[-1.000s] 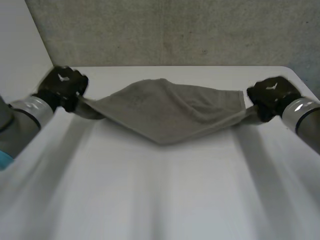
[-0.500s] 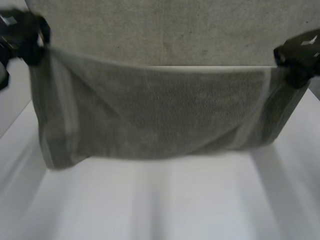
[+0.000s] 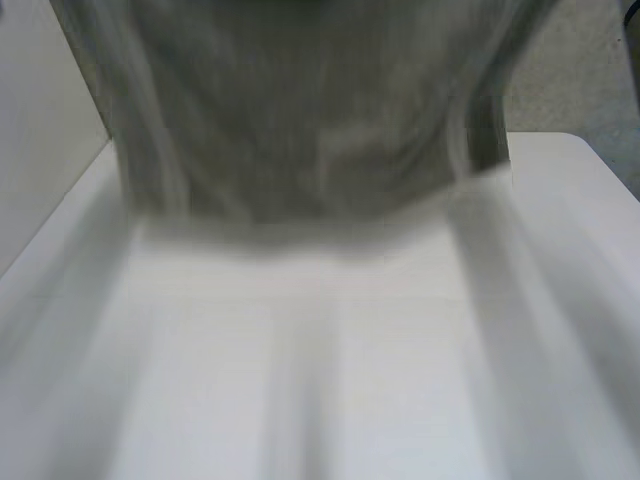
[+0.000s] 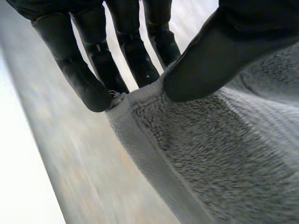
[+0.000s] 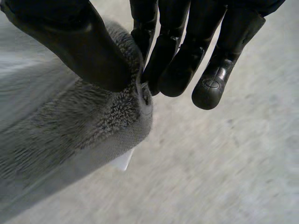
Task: Fold the towel.
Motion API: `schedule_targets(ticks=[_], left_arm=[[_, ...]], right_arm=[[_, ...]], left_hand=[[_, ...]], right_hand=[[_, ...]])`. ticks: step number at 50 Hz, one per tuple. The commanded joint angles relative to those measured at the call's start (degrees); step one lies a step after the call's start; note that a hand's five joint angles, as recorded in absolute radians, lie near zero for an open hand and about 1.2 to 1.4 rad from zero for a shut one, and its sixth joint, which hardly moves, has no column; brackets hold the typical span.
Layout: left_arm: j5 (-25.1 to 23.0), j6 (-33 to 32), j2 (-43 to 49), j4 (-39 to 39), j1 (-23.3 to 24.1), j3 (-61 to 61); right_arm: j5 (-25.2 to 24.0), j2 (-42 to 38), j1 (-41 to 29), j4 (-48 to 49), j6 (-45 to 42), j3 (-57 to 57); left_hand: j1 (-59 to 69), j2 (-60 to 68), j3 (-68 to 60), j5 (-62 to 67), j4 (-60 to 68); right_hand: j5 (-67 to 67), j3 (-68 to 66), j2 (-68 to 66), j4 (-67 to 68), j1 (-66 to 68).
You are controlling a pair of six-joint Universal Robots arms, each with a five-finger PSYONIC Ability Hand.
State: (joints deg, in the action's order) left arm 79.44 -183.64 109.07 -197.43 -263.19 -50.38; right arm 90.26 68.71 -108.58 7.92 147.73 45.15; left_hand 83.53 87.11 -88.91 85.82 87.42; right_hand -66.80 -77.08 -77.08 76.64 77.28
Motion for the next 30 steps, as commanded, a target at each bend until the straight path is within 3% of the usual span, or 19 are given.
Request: schedule_targets(ticks=[1, 10, 16, 24, 26, 30], left_arm=[[-0.87, 2.49, -0.96, 0.29, -1.63, -4.02], [-9.82, -12.42, 3.78, 2.05, -1.8, -19.28], [-11.5, -18.76, 5.36, 1.08, -2.24, -32.38], [-13.52, -20.09, 1.87, -0.06, -4.35, -43.64], [-14.05, -20.01, -1.54, 0.03, -5.66, -45.66], [-16.68, -19.92, -10.52, 0.03, -10.58, -52.86]], right_arm=[[-0.96, -0.15, -0.58, -11.13, 0.02, 4.94], [-1.41, -0.94, 0.21, -15.48, -0.16, 12.77], [-7.21, -1.21, 1.08, -15.48, -1.12, 22.44], [-10.55, 1.96, 4.25, -15.39, -2.36, 33.86], [-10.55, 8.86, 5.73, -15.65, -2.36, 37.1], [-10.63, 15.29, 10.2, -16.7, -2.53, 39.83]], left_hand=[[-3.53, -7.11, 8.91, -15.82, -7.42], [-3.53, -7.11, 8.91, -15.82, -7.42], [-3.53, -7.11, 8.91, -15.82, -7.42], [-3.53, -7.11, 8.91, -15.82, -7.42], [-3.53, -7.11, 8.91, -15.82, -7.42], [-3.53, -7.11, 8.91, -15.82, -7.42]], right_hand=[[-3.2, -2.92, -2.92, 3.36, 2.72], [-3.2, -2.92, -2.92, 3.36, 2.72], [-3.2, -2.92, -2.92, 3.36, 2.72], [-3.2, -2.92, -2.92, 3.36, 2.72], [-3.2, -2.92, -2.92, 3.36, 2.72], [-3.2, -2.92, -2.92, 3.36, 2.72]])
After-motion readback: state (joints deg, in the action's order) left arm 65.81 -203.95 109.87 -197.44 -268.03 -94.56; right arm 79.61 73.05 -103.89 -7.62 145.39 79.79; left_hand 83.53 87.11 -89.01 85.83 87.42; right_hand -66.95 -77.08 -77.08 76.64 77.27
